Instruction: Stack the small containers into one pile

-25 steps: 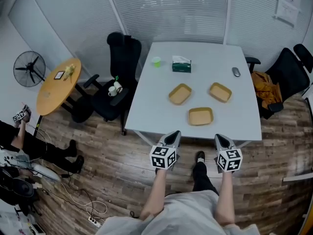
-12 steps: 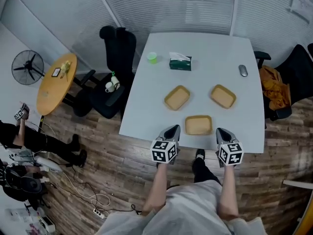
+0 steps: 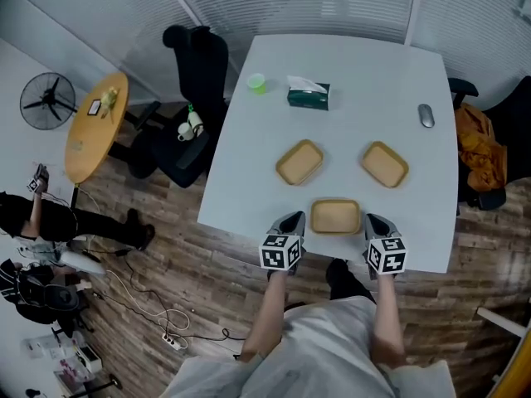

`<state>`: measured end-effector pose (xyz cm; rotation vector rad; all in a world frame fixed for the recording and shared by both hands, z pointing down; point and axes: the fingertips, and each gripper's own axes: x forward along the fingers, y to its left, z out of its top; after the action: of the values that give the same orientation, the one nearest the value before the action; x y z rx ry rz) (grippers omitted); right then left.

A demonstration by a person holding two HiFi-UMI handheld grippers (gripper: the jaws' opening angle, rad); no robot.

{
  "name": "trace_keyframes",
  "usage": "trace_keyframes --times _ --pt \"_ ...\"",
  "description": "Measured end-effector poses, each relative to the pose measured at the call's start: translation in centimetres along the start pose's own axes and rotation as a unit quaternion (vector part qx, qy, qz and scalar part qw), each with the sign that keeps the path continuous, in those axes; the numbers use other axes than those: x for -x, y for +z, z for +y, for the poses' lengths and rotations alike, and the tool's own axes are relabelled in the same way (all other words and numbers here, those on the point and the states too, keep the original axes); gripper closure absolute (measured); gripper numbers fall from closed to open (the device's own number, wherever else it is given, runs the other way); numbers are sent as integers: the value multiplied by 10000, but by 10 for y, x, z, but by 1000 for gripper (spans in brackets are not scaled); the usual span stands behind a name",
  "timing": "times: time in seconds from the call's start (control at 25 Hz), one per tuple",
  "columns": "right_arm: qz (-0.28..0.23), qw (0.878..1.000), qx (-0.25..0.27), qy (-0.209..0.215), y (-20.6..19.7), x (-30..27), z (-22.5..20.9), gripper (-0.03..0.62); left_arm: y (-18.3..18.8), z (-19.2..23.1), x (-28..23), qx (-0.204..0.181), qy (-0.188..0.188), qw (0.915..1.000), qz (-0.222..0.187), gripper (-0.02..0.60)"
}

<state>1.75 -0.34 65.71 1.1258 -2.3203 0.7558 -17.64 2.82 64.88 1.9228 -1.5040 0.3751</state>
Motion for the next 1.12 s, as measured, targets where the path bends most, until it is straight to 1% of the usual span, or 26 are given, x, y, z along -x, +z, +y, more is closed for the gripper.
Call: trace_keyframes --times 0.24,0.36,0.44,0.64,0.8,0.88,1.12 --pt "433 9989 -72 142 -24 -23 -7 594 -25 10 -26 204 210 9987 424 575" --pt "547 9982 -189 171 -30 -29 -14 589 -34 10 -36 321 251 9973 605 548" --pt "624 9974 -277 233 -33 -34 -15 549 -40 10 -43 338 266 9965 716 535" --pt "797 9953 -398 393 -43 -45 -10 516 -52 13 -55 459 276 9937 989 491" --pt "909 9944 -478 257 -50 -46 -10 508 -59 12 -56 462 258 9911 1222 489" --pt "925 9941 -534 170 -52 -47 -13 508 -60 10 -58 480 198 9903 1287 489" --pt "978 9926 -709 76 -58 -45 -13 502 -72 4 -61 515 34 9869 1531 489"
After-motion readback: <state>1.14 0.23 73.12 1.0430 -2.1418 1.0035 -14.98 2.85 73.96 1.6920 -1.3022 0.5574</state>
